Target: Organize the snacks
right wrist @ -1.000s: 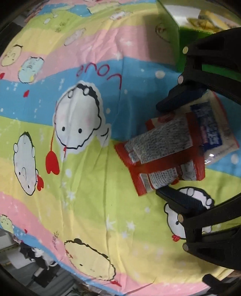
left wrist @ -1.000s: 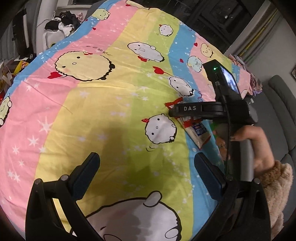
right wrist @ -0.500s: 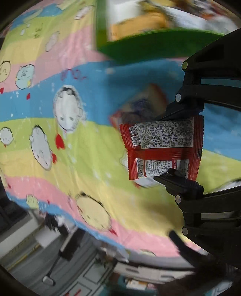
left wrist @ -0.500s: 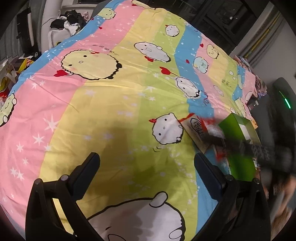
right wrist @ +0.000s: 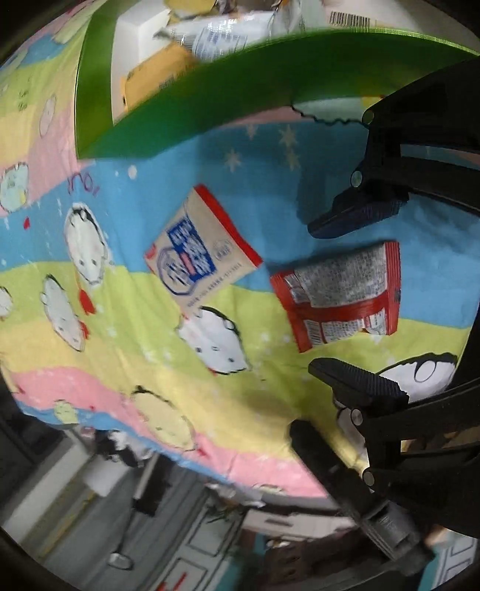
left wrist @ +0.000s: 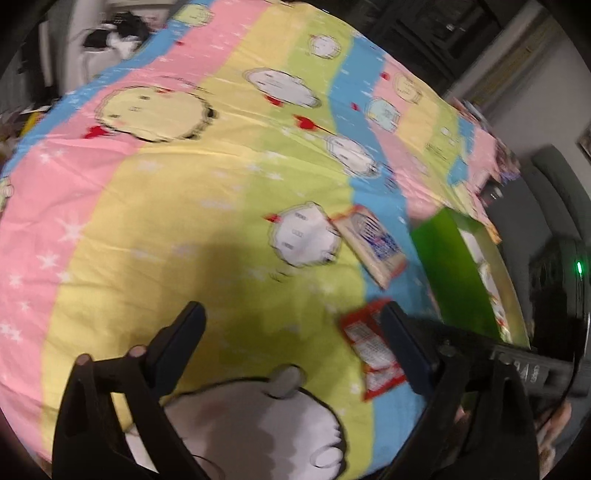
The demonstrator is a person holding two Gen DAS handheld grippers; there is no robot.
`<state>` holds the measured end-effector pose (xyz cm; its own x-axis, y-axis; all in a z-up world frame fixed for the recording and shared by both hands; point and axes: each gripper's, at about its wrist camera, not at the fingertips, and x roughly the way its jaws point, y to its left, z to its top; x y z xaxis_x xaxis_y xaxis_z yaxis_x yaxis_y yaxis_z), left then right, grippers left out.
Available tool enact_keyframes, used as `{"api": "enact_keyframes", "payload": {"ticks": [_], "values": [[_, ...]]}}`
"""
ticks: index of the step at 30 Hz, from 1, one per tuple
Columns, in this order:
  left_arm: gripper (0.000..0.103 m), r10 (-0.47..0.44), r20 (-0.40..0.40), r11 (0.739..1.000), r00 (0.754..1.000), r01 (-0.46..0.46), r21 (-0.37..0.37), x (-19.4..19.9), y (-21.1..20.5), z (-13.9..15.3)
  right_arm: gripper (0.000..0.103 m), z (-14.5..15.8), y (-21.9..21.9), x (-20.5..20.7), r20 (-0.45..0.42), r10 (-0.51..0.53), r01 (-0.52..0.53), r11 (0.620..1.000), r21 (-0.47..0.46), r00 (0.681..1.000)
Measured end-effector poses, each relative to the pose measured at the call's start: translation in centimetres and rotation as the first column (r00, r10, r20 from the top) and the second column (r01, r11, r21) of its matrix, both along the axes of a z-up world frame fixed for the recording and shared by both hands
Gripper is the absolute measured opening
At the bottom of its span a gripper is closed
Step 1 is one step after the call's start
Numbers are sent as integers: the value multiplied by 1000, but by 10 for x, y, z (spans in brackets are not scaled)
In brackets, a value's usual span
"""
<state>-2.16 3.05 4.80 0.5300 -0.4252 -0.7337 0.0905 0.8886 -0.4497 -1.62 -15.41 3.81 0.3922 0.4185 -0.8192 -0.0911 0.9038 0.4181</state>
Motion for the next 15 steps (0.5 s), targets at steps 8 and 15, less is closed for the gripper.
{"api": "enact_keyframes", "payload": {"ticks": [8,15], "values": [[72,-151,-38,988,988,150,-32,-6,-44,-8,67,-9,-15,2,-32,-39,43,990,135,999],[55,-199,-76,980,977,199,-9,-8,-70,-20,64,-27,-5,5,-90,20,-6,988,156,996]]}}
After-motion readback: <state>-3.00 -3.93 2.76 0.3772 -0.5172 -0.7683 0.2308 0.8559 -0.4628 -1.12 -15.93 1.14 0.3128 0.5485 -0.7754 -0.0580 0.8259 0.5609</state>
